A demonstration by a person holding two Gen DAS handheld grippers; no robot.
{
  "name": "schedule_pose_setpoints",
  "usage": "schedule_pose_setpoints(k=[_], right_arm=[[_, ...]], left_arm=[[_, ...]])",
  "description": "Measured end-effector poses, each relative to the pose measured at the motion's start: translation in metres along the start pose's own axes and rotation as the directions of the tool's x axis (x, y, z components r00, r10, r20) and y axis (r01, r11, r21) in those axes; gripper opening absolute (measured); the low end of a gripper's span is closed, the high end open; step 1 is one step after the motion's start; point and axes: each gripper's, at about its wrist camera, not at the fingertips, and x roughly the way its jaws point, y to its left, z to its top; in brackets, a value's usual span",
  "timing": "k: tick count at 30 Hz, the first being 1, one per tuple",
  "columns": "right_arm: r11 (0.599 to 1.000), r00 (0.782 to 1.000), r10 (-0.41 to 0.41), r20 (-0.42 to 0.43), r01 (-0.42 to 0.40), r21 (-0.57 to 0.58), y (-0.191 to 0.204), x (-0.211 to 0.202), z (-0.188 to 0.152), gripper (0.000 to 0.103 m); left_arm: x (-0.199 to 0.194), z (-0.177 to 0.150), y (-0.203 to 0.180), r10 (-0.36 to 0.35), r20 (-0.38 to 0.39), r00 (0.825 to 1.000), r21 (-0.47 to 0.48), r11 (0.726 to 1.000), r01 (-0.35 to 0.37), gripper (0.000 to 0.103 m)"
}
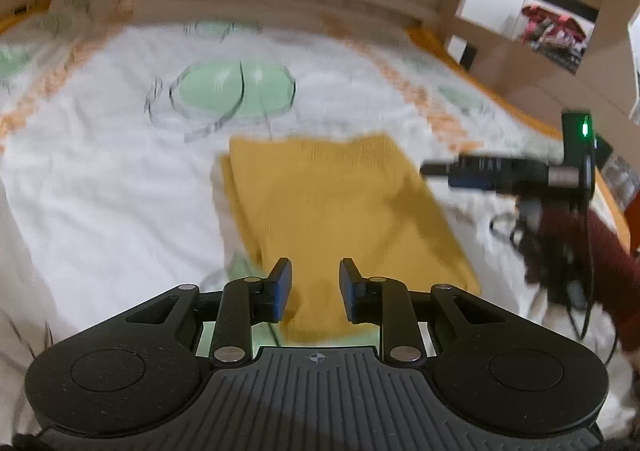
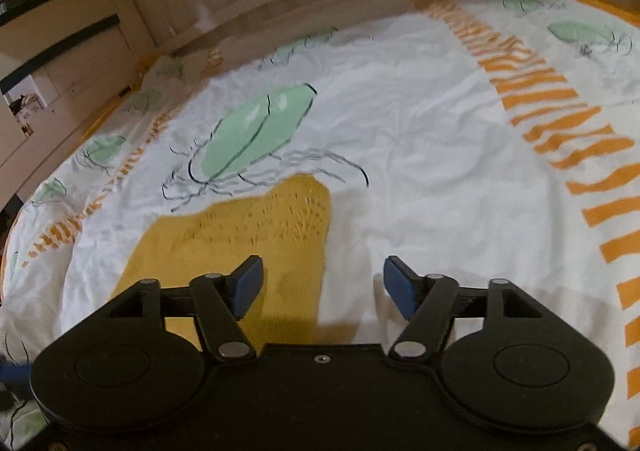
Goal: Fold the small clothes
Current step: 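Release the sweater and pull both tools back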
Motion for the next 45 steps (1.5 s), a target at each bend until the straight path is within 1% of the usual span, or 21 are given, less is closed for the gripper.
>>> schedule_pose_setpoints(k=[3, 5, 9, 12, 14, 17, 18, 19, 21, 23, 26, 27, 28, 29, 30, 31, 33, 36, 40, 44, 45], right_arm=[[1.0, 1.0, -0.007, 0.015, 0.008, -0.026, 0.004, 0.002, 0.004, 0.075], [0.999, 1.0, -0.017, 0.02, 0.018, -0.043, 0.007, 0.006, 0.008, 0.075], [0.998, 0.999, -0.031, 0.029, 0.033, -0.056, 0.009, 0.014, 0.016, 0.076], [0.997, 0.999, -0.042, 0.027, 0.044, -0.066, 0.01, 0.024, 0.02, 0.076], [0.994, 0.998, -0.066, 0.017, 0.067, -0.081, 0.009, 0.033, 0.021, 0.076], [0.985, 0.991, -0.134, -0.009, 0.132, -0.108, 0.003, 0.049, 0.017, 0.076], [0.983, 0.988, -0.151, -0.021, 0.148, -0.107, 0.0, 0.053, 0.014, 0.078], [0.983, 0.987, -0.159, -0.025, 0.156, -0.1, -0.003, 0.056, 0.012, 0.081], [0.984, 0.987, -0.157, -0.02, 0.155, -0.086, -0.008, 0.056, 0.011, 0.083], [0.983, 0.987, -0.162, -0.015, 0.16, -0.088, -0.006, 0.053, 0.011, 0.083], [0.982, 0.986, -0.166, 0.016, 0.166, -0.094, 0.001, 0.04, 0.013, 0.086], [0.983, 0.987, -0.158, 0.03, 0.16, -0.093, 0.003, 0.033, 0.014, 0.087], [0.984, 0.988, -0.149, 0.041, 0.153, -0.089, 0.004, 0.028, 0.015, 0.093], [0.986, 0.989, -0.138, 0.053, 0.142, -0.084, 0.007, 0.02, 0.016, 0.099], [0.988, 0.99, -0.125, 0.062, 0.13, -0.081, 0.008, 0.013, 0.016, 0.103], [0.99, 0.991, -0.113, 0.07, 0.118, -0.079, 0.011, 0.005, 0.015, 0.103], [0.992, 0.992, -0.093, 0.082, 0.099, -0.076, 0.015, -0.009, 0.012, 0.103], [0.994, 0.994, -0.076, 0.079, 0.082, -0.073, 0.022, -0.029, 0.007, 0.103], [0.996, 0.993, -0.077, 0.088, 0.081, -0.048, 0.027, -0.052, 0.002, 0.103], [0.993, 0.991, -0.098, 0.093, 0.103, -0.051, 0.034, -0.073, -0.005, 0.103], [0.993, 0.99, -0.103, 0.093, 0.108, -0.054, 0.036, -0.077, -0.008, 0.103]], left_arm=[[0.01, 0.019, -0.001, 0.031, 0.044, 0.999, 0.023, 0.999, -0.032, 0.026], [0.026, 0.033, 0.001, 0.059, 0.075, 0.995, 0.02, 0.998, -0.06, 0.027], [0.068, 0.06, 0.008, 0.129, 0.08, 0.988, -0.012, 0.992, -0.129, 0.027], [0.103, 0.068, 0.02, 0.197, 0.047, 0.979, -0.054, 0.979, -0.195, 0.027], [0.119, 0.064, 0.032, 0.243, 0.007, 0.97, -0.081, 0.967, -0.242, 0.027], [0.14, 0.054, 0.049, 0.295, -0.078, 0.952, -0.11, 0.947, -0.303, 0.028], [0.146, 0.048, 0.052, 0.315, -0.103, 0.944, -0.105, 0.94, -0.325, 0.029], [0.148, 0.044, 0.053, 0.328, -0.109, 0.938, -0.101, 0.935, -0.339, 0.03], [0.144, 0.038, 0.05, 0.343, -0.087, 0.935, -0.083, 0.933, -0.35, 0.03], [0.137, 0.037, 0.043, 0.356, -0.087, 0.931, -0.053, 0.931, -0.361, 0.03], [0.125, 0.04, 0.039, 0.35, -0.096, 0.932, -0.056, 0.933, -0.356, 0.031], [0.122, 0.043, 0.039, 0.348, -0.099, 0.932, -0.06, 0.933, -0.355, 0.036], [0.115, 0.043, 0.037, 0.349, -0.096, 0.932, -0.062, 0.933, -0.356, 0.044], [0.109, 0.044, 0.034, 0.351, -0.09, 0.932, -0.06, 0.932, -0.357, 0.048], [0.102, 0.043, 0.03, 0.354, -0.08, 0.932, -0.055, 0.932, -0.358, 0.055], [0.095, 0.043, 0.027, 0.357, -0.07, 0.931, -0.051, 0.931, -0.361, 0.06], [0.09, 0.045, 0.023, 0.365, -0.059, 0.929, -0.052, 0.928, -0.368, 0.061], [0.077, 0.044, 0.014, 0.346, -0.053, 0.937, -0.057, 0.936, -0.348, 0.061], [0.063, 0.04, 0.001, 0.36, -0.065, 0.931, -0.037, 0.931, -0.363, 0.061], [0.044, 0.03, -0.009, 0.345, -0.057, 0.937, -0.028, 0.937, -0.347, 0.061], [0.04, 0.027, -0.012, 0.351, -0.058, 0.935, -0.021, 0.936, -0.352, 0.061]])
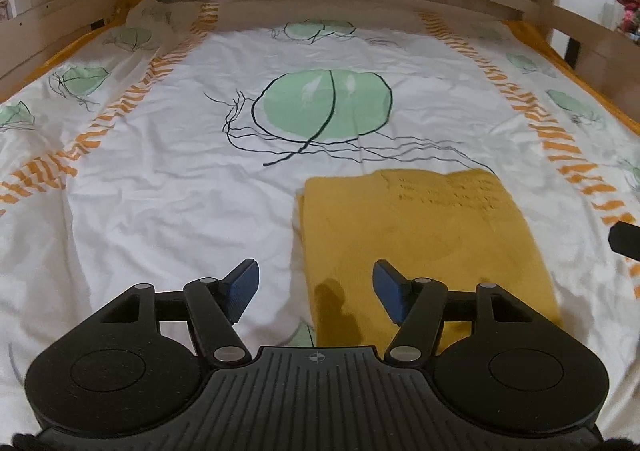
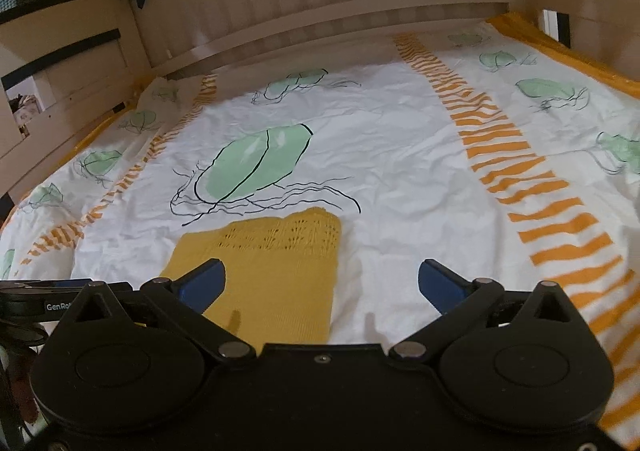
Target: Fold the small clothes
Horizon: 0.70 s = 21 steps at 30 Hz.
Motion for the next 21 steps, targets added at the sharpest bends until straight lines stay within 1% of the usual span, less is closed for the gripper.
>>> schedule_pose_setpoints(k=[6, 8, 10, 12, 16, 21], right_arm=[[1.0, 1.0, -0.001, -0.015, 0.001, -0.005, 0.007, -0.022, -0.013, 0.103], [1.0, 1.0, -0.019, -0.021, 0.019, -0.02, 0.01, -0.027, -0.017, 0.103], [0.999, 0.999, -0.032, -0.027, 0.031, -0.037, 0.012, -0.032, -0.021, 0.103], [0.998, 0.999, -0.028, -0.032, 0.026, -0.049, 0.014, -0.036, -0.027, 0.103], [0.998, 0.999, -0.022, -0.045, 0.019, -0.057, 0.017, -0.041, -0.037, 0.103], [0.996, 0.998, -0.027, -0.059, 0.022, -0.081, 0.022, -0.049, -0.047, 0.103]], left_arm=[[-0.023, -0.019, -0.009, 0.089, -0.005, 0.996, 0.035, 0.995, -0.089, 0.061], [-0.028, -0.024, -0.01, 0.104, -0.015, 0.994, 0.034, 0.994, -0.104, 0.061], [-0.031, -0.029, -0.008, 0.077, -0.033, 0.996, 0.015, 0.997, -0.076, 0.061], [-0.033, -0.034, -0.005, 0.047, -0.052, 0.998, -0.011, 0.999, -0.048, 0.061], [-0.035, -0.044, -0.002, 0.016, -0.079, 0.997, -0.038, 0.999, -0.019, 0.061], [-0.042, -0.055, -0.005, 0.022, -0.083, 0.996, -0.027, 0.999, -0.024, 0.061]])
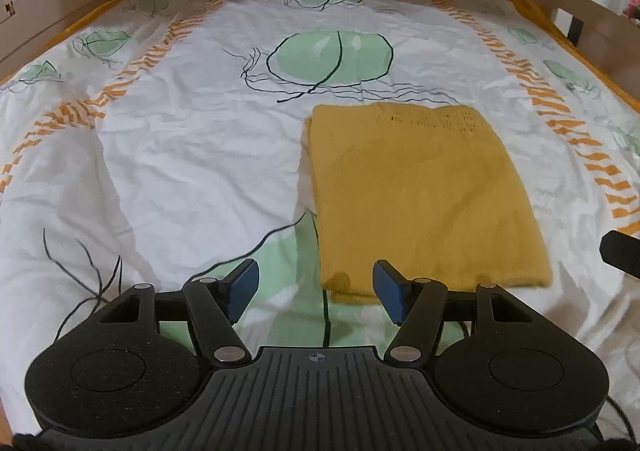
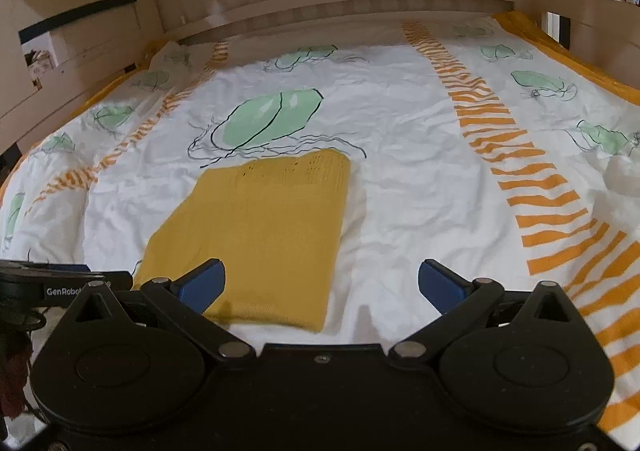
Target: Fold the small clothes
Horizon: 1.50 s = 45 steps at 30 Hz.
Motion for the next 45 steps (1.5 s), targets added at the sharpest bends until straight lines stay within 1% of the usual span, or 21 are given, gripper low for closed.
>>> schedule_pose_setpoints(k=[4, 9, 14, 16, 18, 26, 28, 35, 38, 43, 45], right_arm=[[1.0, 1.0, 0.003, 0.0, -0.003, -0.017, 0.004, -0.006, -0.006, 0.103], [1.0, 1.0, 0.02, -0.023, -0.02, 0.005, 0.004, -0.006, -0.01, 0.102], [1.0, 0.998, -0.025, -0.052, 0.025, 0.003, 0.008, -0.004, -0.013, 0.102], [0.999, 0.998, -0.031, -0.063, 0.031, 0.006, 0.008, -0.003, -0.013, 0.102], [1.0, 0.997, -0.028, -0.066, 0.028, 0.013, 0.007, -0.003, -0.013, 0.102], [0.999, 0.997, -0.016, -0.079, 0.018, 0.034, 0.006, -0.001, -0.014, 0.102], [0.999, 0.997, -0.016, -0.082, 0.019, 0.039, 0.006, -0.001, -0.015, 0.102], [0.999, 0.996, -0.01, -0.089, 0.015, 0.051, 0.006, 0.0, -0.016, 0.102], [0.998, 0.996, -0.013, -0.088, 0.018, 0.052, 0.006, 0.0, -0.016, 0.102], [0.998, 0.996, -0.011, -0.086, 0.016, 0.056, 0.006, 0.0, -0.017, 0.102], [0.998, 0.996, -0.013, -0.085, 0.017, 0.055, 0.006, 0.0, -0.017, 0.102]], left_arm=[[-0.002, -0.005, 0.0, -0.009, -0.013, 1.0, -0.004, 1.0, 0.008, 0.061], [-0.004, -0.009, 0.001, -0.015, -0.022, 1.0, -0.013, 1.0, 0.015, 0.061], [-0.006, -0.013, -0.001, -0.014, -0.028, 1.0, -0.003, 1.0, 0.014, 0.062], [-0.007, -0.014, -0.002, -0.022, -0.04, 0.999, 0.001, 1.0, 0.022, 0.067], [-0.007, -0.015, -0.002, -0.022, -0.046, 0.999, 0.0, 1.0, 0.022, 0.07], [-0.004, -0.018, -0.001, -0.03, -0.069, 0.997, -0.005, 1.0, 0.03, 0.072], [-0.003, -0.018, 0.0, -0.04, -0.073, 0.997, -0.011, 0.999, 0.039, 0.078], [-0.001, -0.018, -0.003, -0.055, -0.081, 0.995, -0.006, 0.998, 0.054, 0.078], [0.003, -0.018, -0.005, -0.054, -0.108, 0.993, -0.001, 0.999, 0.054, 0.079], [0.004, -0.02, -0.007, -0.058, -0.133, 0.989, -0.002, 0.998, 0.058, 0.079], [0.004, -0.02, -0.007, -0.048, -0.14, 0.989, -0.004, 0.999, 0.047, 0.079]])
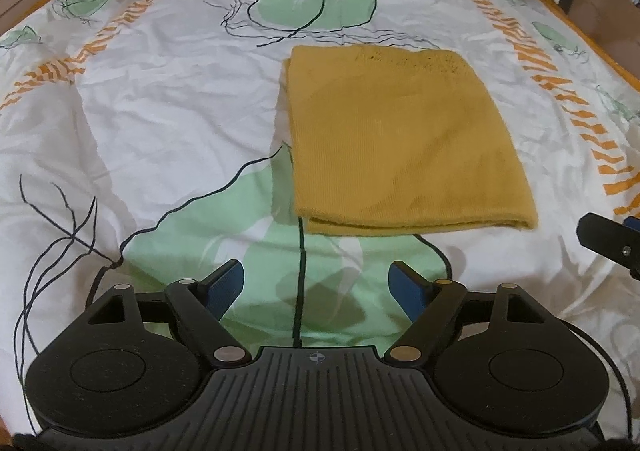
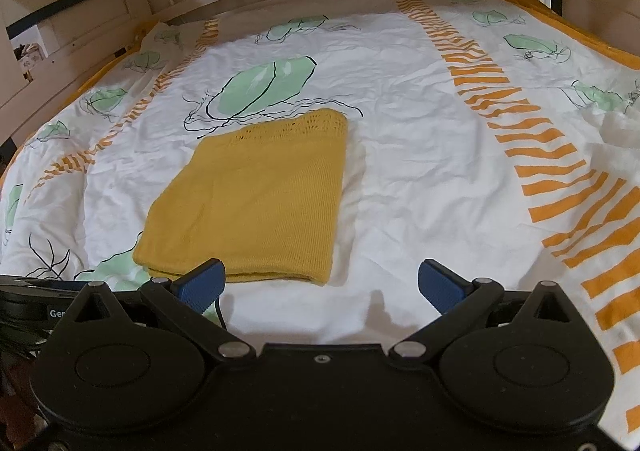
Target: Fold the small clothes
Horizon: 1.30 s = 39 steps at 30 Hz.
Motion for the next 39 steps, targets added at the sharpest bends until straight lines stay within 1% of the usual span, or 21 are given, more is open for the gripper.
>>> schedule_pose_setpoints(k=[6, 9, 19, 22, 28, 33, 39], right_arm=[[1.0, 1.0, 0.007, 0.006, -0.007, 0.0, 0.001, -0.001, 0.0, 0.102], [1.0, 1.0, 0.012, 0.008, -0.012, 0.0, 0.003, -0.001, 0.0, 0.102], [1.0, 1.0, 0.02, 0.015, -0.02, -0.001, 0.005, -0.002, 0.001, 0.102], [1.0, 1.0, 0.02, 0.016, -0.02, -0.002, 0.005, -0.002, 0.001, 0.102], [1.0, 1.0, 0.023, 0.019, -0.023, -0.005, 0.007, -0.003, 0.002, 0.102], [1.0, 1.0, 0.02, 0.02, -0.02, -0.003, 0.007, -0.003, 0.003, 0.102], [1.0, 1.0, 0.007, 0.019, -0.007, 0.019, 0.002, -0.003, 0.003, 0.102]], left_arm=[[-0.003, 0.0, 0.003, 0.008, -0.004, 1.0, -0.011, 1.0, -0.008, 0.079], [-0.004, 0.0, 0.004, 0.002, -0.003, 1.0, -0.01, 1.0, -0.002, 0.086], [-0.005, 0.0, 0.006, -0.004, 0.004, 1.0, -0.013, 1.0, 0.004, 0.087], [-0.006, 0.0, 0.007, -0.013, 0.017, 1.0, -0.019, 1.0, 0.014, 0.087], [-0.009, 0.001, 0.007, 0.011, 0.033, 0.999, -0.023, 1.0, -0.01, 0.087], [-0.007, 0.001, 0.008, 0.039, 0.018, 0.999, -0.02, 0.999, -0.039, 0.087], [-0.008, 0.002, 0.014, 0.056, 0.015, 0.998, -0.046, 0.997, -0.055, 0.087]])
